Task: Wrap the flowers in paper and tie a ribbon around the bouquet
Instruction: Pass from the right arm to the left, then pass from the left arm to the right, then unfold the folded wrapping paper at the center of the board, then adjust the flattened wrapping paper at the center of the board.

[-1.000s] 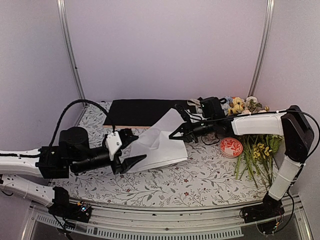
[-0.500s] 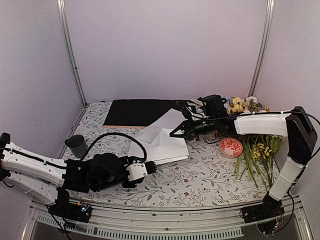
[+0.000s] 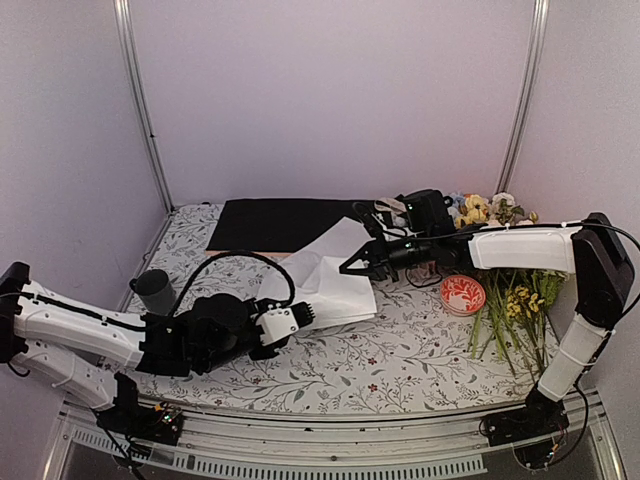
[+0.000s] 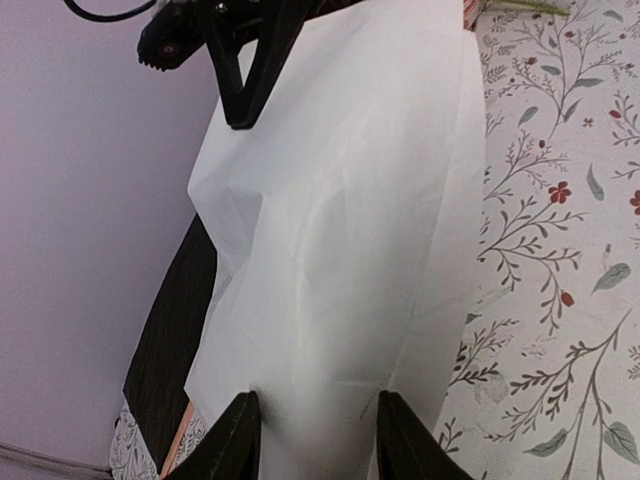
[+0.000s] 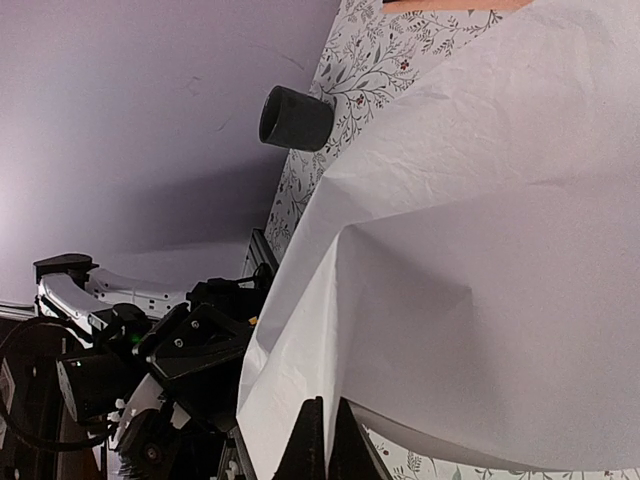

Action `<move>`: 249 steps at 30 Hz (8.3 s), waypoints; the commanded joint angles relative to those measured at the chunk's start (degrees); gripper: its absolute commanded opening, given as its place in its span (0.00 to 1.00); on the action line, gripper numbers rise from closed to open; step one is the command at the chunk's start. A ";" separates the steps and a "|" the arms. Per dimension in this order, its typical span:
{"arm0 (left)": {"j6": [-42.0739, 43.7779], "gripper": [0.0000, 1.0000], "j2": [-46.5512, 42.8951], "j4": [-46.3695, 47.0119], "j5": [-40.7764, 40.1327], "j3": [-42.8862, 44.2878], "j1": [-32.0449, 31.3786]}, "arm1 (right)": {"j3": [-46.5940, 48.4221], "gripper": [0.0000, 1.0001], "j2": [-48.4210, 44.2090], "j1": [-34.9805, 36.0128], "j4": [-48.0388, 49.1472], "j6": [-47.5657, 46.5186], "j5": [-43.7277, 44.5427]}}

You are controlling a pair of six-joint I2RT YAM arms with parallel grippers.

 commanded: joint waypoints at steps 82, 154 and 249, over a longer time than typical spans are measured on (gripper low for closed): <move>-49.20 0.00 -6.32 3.94 15.54 3.41 15.59 | -7.69 0.97 -17.83 -1.49 2.21 -14.73 -8.28; -29.98 0.18 4.03 0.00 14.73 10.99 14.14 | 19.15 0.00 0.03 9.19 -41.04 -38.47 6.18; -48.36 0.96 3.79 -32.91 15.23 13.05 48.68 | 12.36 0.48 -0.45 -0.06 -42.22 -27.00 36.05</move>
